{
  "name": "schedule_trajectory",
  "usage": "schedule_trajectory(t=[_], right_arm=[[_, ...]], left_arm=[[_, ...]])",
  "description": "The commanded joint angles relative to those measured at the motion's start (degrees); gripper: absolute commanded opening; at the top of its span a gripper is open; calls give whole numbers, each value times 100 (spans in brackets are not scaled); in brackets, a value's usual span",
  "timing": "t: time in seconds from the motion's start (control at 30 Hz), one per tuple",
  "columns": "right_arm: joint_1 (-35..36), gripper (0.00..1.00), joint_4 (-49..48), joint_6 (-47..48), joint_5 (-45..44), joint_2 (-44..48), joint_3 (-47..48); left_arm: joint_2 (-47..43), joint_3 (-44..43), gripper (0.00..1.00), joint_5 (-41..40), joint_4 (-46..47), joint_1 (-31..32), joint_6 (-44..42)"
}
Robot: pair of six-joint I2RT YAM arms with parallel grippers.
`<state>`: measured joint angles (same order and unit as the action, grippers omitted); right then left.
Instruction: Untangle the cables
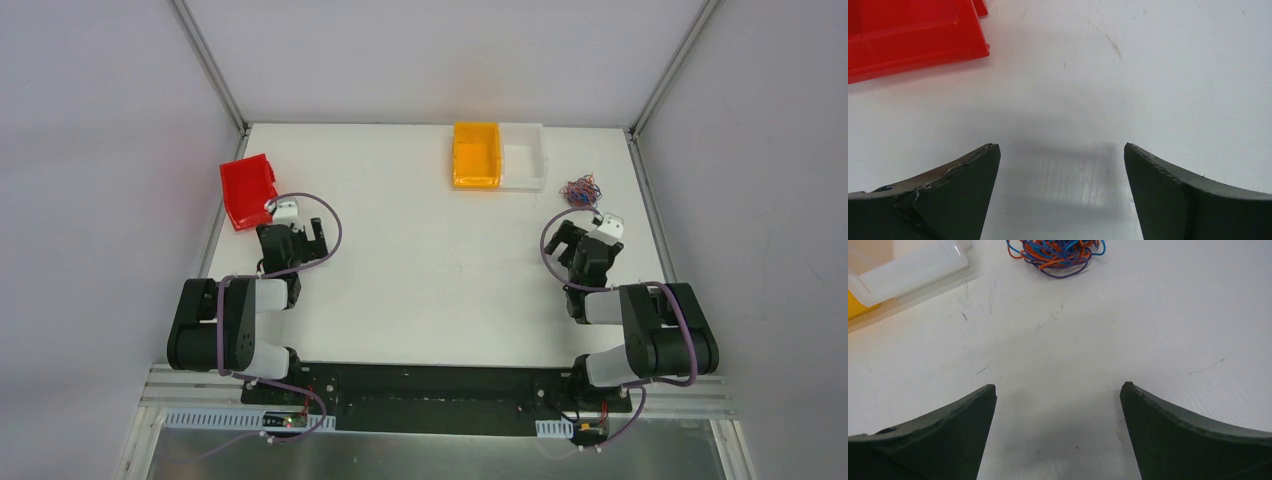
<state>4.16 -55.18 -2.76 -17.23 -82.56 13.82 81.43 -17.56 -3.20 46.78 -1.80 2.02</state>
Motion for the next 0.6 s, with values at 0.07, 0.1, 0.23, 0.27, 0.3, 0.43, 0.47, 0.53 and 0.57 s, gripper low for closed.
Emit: schedule_trajectory(t=[0.07, 0.1, 0.23, 0.27, 0.3, 0.43, 0.47, 0.53, 0.57], right_arm=[[6, 99, -353, 9, 19, 50, 121], [8, 99, -348, 5, 25, 55, 122], [8, 99, -338, 15, 21, 60, 121], [17, 99, -346, 22, -31, 91, 130], [49, 99, -178, 21, -131, 205, 183], [145, 99, 2011, -134, -588, 833, 1108], [146, 99, 2559, -258, -724, 906, 1371], [126, 99, 3483, -1010, -1183, 985, 1802], [65, 99, 4157, -1409, -1415, 999, 2101]], left_arm=[[-118, -143, 100, 87, 120, 42, -62], [-112, -142, 100, 91, 120, 40, -62], [-110, -142, 100, 89, 120, 42, -62], [-114, -142, 100, 91, 125, 40, -62], [-118, -131, 100, 88, 135, 41, -62], [-880, -625, 100, 437, -1305, 48, -28], [-1096, -874, 100, 199, -1972, 45, 200], [-1376, -1081, 100, -30, -2565, 53, 394], [-1507, -1035, 100, -49, -2552, 49, 462]])
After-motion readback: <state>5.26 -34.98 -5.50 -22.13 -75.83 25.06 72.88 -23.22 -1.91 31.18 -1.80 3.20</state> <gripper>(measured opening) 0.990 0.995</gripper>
